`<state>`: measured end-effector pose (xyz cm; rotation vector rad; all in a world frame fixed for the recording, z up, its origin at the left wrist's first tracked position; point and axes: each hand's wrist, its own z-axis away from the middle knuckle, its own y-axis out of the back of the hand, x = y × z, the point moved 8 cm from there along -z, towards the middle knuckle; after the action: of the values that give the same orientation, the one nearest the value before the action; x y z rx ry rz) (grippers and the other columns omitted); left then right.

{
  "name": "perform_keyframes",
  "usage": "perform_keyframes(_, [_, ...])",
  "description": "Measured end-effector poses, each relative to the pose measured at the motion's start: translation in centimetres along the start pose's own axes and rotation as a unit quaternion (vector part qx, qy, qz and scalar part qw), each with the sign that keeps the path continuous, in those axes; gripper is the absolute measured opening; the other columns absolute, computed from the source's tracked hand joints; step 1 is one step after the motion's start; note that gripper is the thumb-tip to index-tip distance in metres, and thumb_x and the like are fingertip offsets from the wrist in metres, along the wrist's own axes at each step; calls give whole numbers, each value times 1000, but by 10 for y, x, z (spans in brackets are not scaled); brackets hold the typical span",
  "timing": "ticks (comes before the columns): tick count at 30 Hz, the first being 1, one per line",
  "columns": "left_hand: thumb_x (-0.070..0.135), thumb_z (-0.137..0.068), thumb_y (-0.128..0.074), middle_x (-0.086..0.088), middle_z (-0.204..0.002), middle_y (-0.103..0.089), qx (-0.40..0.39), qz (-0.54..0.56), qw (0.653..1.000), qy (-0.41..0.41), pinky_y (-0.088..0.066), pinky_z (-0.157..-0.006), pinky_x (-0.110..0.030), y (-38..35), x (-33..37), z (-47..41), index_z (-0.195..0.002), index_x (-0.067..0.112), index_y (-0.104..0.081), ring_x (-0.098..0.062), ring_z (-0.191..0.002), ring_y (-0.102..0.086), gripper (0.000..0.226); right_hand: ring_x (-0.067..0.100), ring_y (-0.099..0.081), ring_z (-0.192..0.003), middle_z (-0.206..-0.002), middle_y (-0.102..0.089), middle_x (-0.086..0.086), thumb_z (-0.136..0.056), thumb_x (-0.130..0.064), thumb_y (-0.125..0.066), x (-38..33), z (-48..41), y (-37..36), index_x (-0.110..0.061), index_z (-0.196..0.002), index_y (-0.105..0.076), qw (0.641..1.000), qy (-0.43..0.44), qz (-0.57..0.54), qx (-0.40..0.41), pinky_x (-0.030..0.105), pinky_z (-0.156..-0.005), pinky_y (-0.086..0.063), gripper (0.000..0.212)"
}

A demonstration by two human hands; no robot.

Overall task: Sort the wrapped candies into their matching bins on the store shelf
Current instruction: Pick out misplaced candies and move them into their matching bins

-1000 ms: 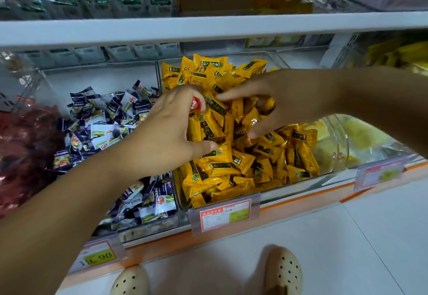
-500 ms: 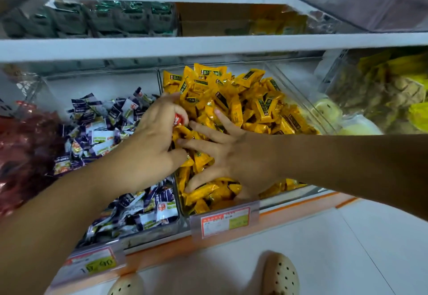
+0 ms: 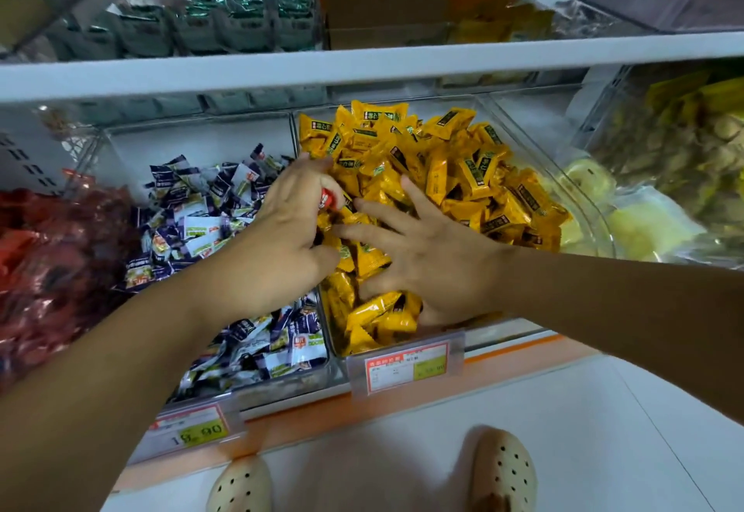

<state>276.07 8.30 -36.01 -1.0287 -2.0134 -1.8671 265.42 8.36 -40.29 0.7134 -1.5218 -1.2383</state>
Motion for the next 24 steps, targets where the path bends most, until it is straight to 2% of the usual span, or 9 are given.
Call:
perform_keyframes(2, [22, -70, -50, 15, -154, -10, -20, 6, 1000, 3, -3, -109, -23, 1, 4, 1, -100, 33, -33, 3, -142, 6, 36, 35, -23, -142, -150, -34, 8, -57, -58, -75, 10, -1, 5, -40, -109, -68, 999, -9, -23, -35, 76, -101, -19, 56])
perform_keyframes(4, [21, -69, -50, 14, -153, -11, -31, 14, 999, 21, -5, -111, -24, 0, 2, 2, -97, 35, -33, 0, -143, 3, 35, 31, -25, -141, -147, -37, 5, -58, -56, -74, 29, -5, 12, -38, -104, -71, 997, -60, -42, -37, 75, -102, -19, 49])
perform_keyframes(8, [2, -80, -59, 13, -153, -11, -13, 14, 1000, 18, -2, -107, -21, 2, -4, 2, -103, 30, -36, 2, -143, 5, 43, 22, -12, -144, -153, -25, -2, -66, -53, -74, 49, -8, 12, -37, -105, -70, 990, -94, -97, -38, 68, -109, -14, 43])
perform_keyframes(12, [1, -80, -58, 23, -140, -11, -22, 21, 999, 25, 0, -105, -19, 1, -5, 2, -105, 29, -36, 9, -136, 8, 43, 18, -8, -145, -156, -21, -7, -68, -49, -75, 71, -5, 21, -37, -101, -68, 983, -122, -136, -14, 61, -108, -22, 36])
perform_keyframes(14, [8, -81, -57, 21, -142, -12, -25, 21, 999, 25, -1, -105, -20, 0, -4, 2, -103, 30, -36, 11, -132, 8, 38, 17, -12, -145, -155, -24, -8, -69, -48, -74, 79, -5, 23, -36, -101, -68, 978, -132, -159, 2, 61, -108, -23, 35])
perform_keyframes(17, [18, -75, -55, 16, -152, -12, -29, 17, 999, 28, -1, -105, -20, 0, -1, 1, -103, 31, -35, 10, -135, 7, 37, 14, -19, -142, -153, -29, -11, -71, -45, -74, 87, -5, 23, -34, -104, -68, 965, -161, -205, 16, 56, -110, -23, 36])
perform_keyframes(20, [5, -80, -60, 12, -154, -12, -29, -2, 998, 56, -5, -106, -23, 1, -1, 0, -106, 28, -36, -1, -142, 4, 42, 15, -24, -140, -152, -32, -10, -74, -37, -77, 87, -2, 26, -29, -109, -68, 935, -219, -271, 60, 46, -112, -26, 37])
perform_keyframes(22, [2, -80, -60, 7, -153, -15, -25, -12, 997, 78, -11, -107, -27, 2, -1, 0, -107, 27, -37, -7, -144, -2, 43, 16, -26, -140, -152, -31, -6, -76, -36, -77, 83, 4, 28, -31, -122, -63, 911, -258, -308, 91, 38, -114, -27, 48])
perform_keyframes(24, [9, -83, -60, 1, -148, -25, -21, -22, 994, 103, -22, -107, -34, 4, 2, -2, -107, 29, -38, -16, -140, -16, 38, 17, -27, -140, -153, -27, -2, -79, -33, -76, 79, 15, 30, -39, -135, -50, 885, -300, -336, 116, 29, -112, -25, 62])
